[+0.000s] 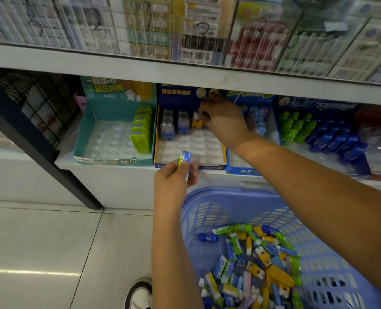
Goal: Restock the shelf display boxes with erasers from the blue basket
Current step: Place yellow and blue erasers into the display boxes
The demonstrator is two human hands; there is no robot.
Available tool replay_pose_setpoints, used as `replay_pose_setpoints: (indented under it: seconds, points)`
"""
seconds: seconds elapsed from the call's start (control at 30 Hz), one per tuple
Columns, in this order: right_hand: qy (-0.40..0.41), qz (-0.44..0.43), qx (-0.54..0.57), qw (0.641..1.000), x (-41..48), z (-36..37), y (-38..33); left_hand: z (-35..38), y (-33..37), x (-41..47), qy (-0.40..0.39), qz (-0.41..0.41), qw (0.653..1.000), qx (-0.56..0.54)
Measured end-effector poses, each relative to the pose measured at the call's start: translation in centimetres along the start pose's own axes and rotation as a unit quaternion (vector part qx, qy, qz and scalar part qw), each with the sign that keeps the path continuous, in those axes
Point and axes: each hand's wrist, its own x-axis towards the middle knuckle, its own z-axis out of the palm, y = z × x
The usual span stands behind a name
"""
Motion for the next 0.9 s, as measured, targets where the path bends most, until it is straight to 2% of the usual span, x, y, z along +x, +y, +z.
replay_pose_setpoints:
  seconds: [0.1, 0.2, 0.23, 0.3, 0.33, 0.47, 0.57, 0.67, 0.77, 0.83, 0.9]
  points:
    - [-0.024, -0.007, 0.029, 0.999, -0.9, -0.7, -0.1, 0.5, 0.4, -0.2, -0.022, -0.010, 0.999, -0.023]
    - [-0.026, 0.049, 0.149, 0.987, -2.9, -1.9, -0.3, 1.7, 0.6, -0.4, -0.032, 0.021, 0.999, -0.035]
    - [-0.031, 0.078, 0.233, 0.969, -4.1, -2.4, -0.4, 2.2, 0.7, -0.5, -0.036, 0.039, 0.998, -0.027]
    - [-0.055, 0.120, 0.402, 0.906, -6.9, -3.4, -0.5, 3.1, 0.6, -0.8, -0.045, 0.075, 0.996, 0.002]
    - [-0.060, 0.123, 0.442, 0.886, -8.2, -3.9, -0.4, 3.4, 0.5, -0.9, -0.051, 0.089, 0.995, 0.017]
    - [-0.029, 0.128, 0.515, 0.847, -11.2, -6.3, 0.9, 4.7, 0.3, -1.8, -0.091, 0.131, 0.985, 0.066]
    - [-0.045, 0.123, 0.554, 0.822, -11.9, -8.2, 1.9, 5.6, 0.5, -2.3, -0.101, 0.166, 0.977, 0.092]
    - [-0.034, 0.130, 0.535, 0.834, -11.8, -9.0, 3.1, 6.7, 0.5, -2.5, -0.090, 0.190, 0.968, 0.138]
    - [0.077, 0.191, 0.461, 0.863, -10.6, -8.7, 5.3, 7.9, -0.2, -3.0, -0.084, 0.225, 0.945, 0.224]
    - [0.141, 0.212, 0.362, 0.897, -9.2, -8.2, 6.6, 8.7, -0.6, -3.3, -0.107, 0.248, 0.908, 0.322]
    - [0.155, 0.215, 0.263, 0.928, -7.5, -7.4, 7.3, 9.3, -1.3, -3.4, -0.153, 0.249, 0.852, 0.434]
